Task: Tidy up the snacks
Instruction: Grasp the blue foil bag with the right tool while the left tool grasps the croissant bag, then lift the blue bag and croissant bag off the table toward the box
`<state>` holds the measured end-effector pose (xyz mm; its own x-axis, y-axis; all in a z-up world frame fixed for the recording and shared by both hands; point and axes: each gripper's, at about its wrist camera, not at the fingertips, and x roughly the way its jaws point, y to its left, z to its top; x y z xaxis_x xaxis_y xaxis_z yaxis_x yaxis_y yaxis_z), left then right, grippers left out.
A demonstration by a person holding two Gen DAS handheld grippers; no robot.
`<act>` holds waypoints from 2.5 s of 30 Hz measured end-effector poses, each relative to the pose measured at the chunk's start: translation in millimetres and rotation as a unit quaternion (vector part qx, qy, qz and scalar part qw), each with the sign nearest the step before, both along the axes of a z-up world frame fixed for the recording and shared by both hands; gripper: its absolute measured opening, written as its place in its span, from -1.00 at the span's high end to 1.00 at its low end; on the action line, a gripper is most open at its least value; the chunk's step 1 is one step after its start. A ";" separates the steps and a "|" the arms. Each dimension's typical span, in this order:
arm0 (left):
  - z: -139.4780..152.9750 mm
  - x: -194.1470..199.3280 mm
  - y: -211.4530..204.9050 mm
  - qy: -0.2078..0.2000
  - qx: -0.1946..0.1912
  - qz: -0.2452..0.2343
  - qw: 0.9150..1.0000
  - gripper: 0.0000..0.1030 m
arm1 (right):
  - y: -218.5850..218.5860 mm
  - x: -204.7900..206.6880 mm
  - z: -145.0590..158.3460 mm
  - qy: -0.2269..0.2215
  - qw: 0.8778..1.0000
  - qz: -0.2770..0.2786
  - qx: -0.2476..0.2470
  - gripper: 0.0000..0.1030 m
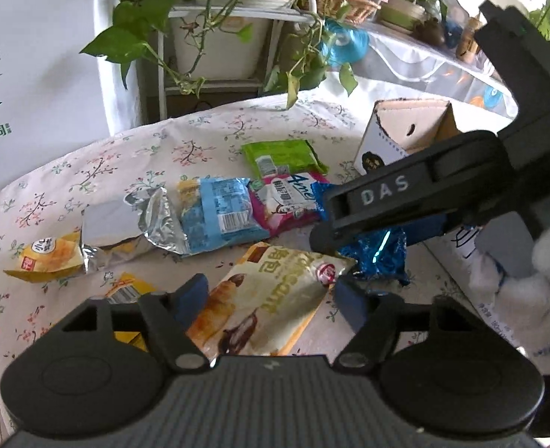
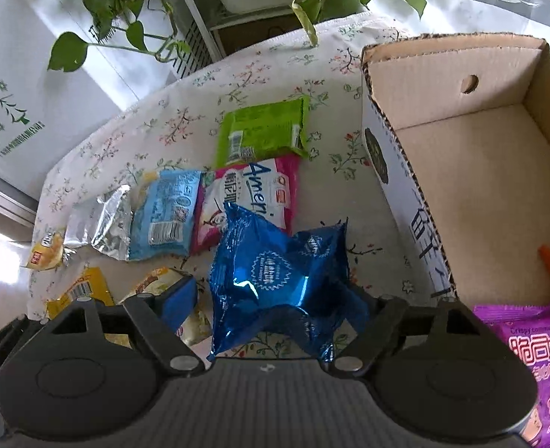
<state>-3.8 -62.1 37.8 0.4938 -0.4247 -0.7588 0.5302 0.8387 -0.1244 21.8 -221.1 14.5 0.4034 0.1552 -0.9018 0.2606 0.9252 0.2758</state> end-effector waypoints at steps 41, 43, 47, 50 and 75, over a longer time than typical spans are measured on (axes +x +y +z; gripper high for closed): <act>1.2 -39.7 55.5 0.040 -0.018 0.148 0.988 -0.31 | 24.1 -14.0 -4.8 0.003 0.994 0.065 0.090 -0.60; -2.1 -40.3 57.2 0.046 -0.013 0.157 0.987 -0.31 | 33.5 -14.9 -4.7 0.000 0.995 0.081 0.062 -0.45; -5.2 -42.5 55.3 0.040 -0.005 0.156 0.987 -0.39 | 44.6 -21.4 -2.1 -0.010 0.994 0.107 0.024 -0.27; -8.7 -42.0 51.9 0.036 0.007 0.158 0.987 -0.38 | 39.4 -27.0 4.5 -0.015 0.994 0.103 0.032 -0.20; 5.3 -60.4 63.6 0.013 -0.027 0.221 0.975 -0.08 | 29.5 -51.1 55.5 -0.095 0.989 0.108 0.023 -0.21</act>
